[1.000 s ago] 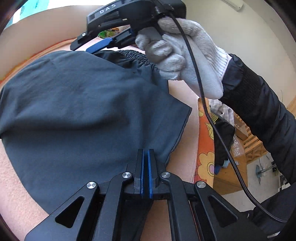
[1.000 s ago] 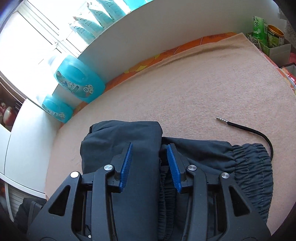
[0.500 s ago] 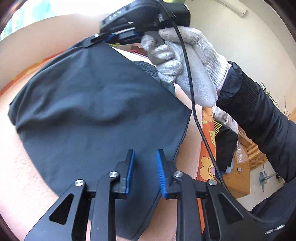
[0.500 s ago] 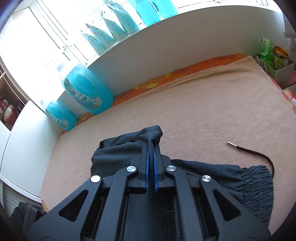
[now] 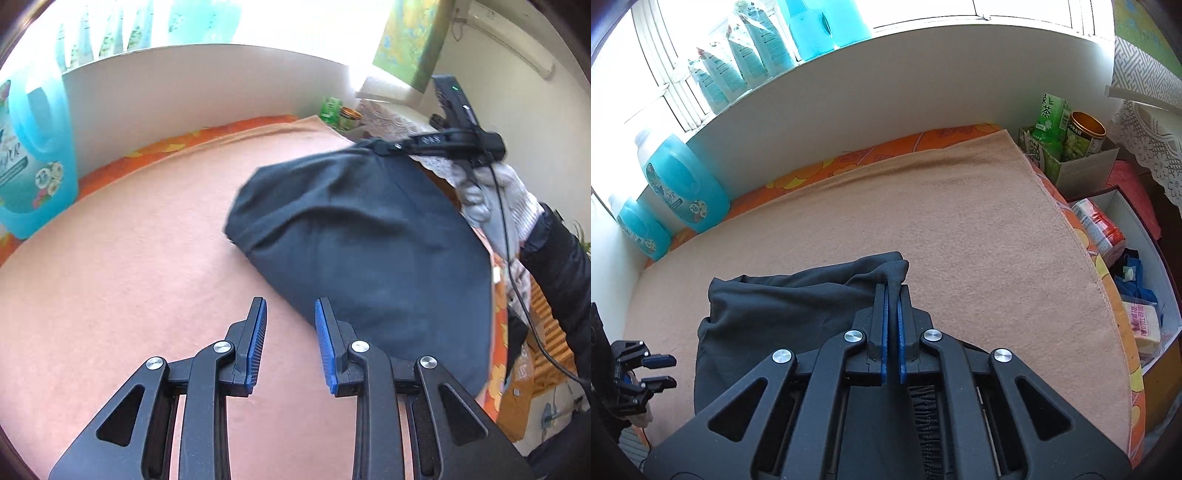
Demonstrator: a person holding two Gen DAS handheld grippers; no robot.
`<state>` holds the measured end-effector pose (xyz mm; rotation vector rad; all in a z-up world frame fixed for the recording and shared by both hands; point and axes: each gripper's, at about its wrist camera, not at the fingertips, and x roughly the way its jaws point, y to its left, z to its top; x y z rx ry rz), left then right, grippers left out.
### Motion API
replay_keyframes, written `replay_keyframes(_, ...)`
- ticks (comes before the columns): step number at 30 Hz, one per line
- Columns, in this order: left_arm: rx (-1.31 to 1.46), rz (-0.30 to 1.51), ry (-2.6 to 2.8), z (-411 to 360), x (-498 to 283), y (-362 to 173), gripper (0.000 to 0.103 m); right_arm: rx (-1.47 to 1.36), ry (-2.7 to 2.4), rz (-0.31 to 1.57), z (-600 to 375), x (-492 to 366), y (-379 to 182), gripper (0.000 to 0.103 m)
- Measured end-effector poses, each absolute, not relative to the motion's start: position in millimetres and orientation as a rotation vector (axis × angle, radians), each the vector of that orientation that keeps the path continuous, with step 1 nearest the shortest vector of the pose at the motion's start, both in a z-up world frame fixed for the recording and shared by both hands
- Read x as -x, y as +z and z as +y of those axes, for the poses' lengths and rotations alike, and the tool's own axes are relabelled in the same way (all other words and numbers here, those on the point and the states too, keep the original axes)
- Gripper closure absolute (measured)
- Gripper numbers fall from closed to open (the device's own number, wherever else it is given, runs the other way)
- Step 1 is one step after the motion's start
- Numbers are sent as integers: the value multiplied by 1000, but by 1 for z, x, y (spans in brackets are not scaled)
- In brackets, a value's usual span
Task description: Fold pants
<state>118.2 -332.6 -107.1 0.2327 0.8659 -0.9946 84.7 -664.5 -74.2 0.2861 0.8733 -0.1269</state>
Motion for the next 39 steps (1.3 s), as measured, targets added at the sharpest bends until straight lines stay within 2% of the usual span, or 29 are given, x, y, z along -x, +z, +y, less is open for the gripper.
replay_keyframes(1, -219, 875, -981, -334, -130, -108, 78, -264, -146, 885, -662, -85, -74, 98)
replay_keyframes(2, -194, 887, -969, -334, -142, -109, 78, -248, -162, 880, -661, -82, -71, 93)
replay_keyframes(3, -166, 904, -969, -334, -154, -109, 78, -234, -177, 871, -660, -76, -67, 83)
replay_keyframes(5, -97, 938, -968, -332, -174, -112, 78, -225, -203, 815, -659, -58, -50, 78)
replay_keyframes(12, -90, 965, -1026, -353, -197, -114, 77, -217, -85, 744, -592, 22, -12, 73)
replay_keyframes(13, -78, 981, -1029, -355, -202, -117, 76, -219, -59, 743, -577, 33, -14, 73)
replay_keyframes(15, -65, 1001, -1031, -365, -208, -119, 64, -224, -2, 750, -548, 50, -24, 73)
replay_keyframes(26, 32, 1095, -1069, -361, -217, -137, 63, -94, 139, 839, -420, 91, -83, 72)
replay_keyframes(29, 50, 1099, -1076, -361, -216, -142, 63, -78, 133, 864, -412, 94, -97, 66)
replay_keyframes(31, 74, 1106, -1083, -361, -216, -144, 64, -28, 104, 866, -404, 95, -103, 65)
replay_keyframes(32, 79, 1103, -1092, -362, -216, -145, 66, -11, 98, 866, -400, 96, -105, 65)
replay_keyframes(36, 50, 1070, -1098, -368, -211, -145, 90, 96, 59, 855, -383, 93, -104, 64)
replay_keyframes(39, 76, 1065, -1093, -367, -214, -145, 97, 205, 21, 877, -371, 85, -107, 61)
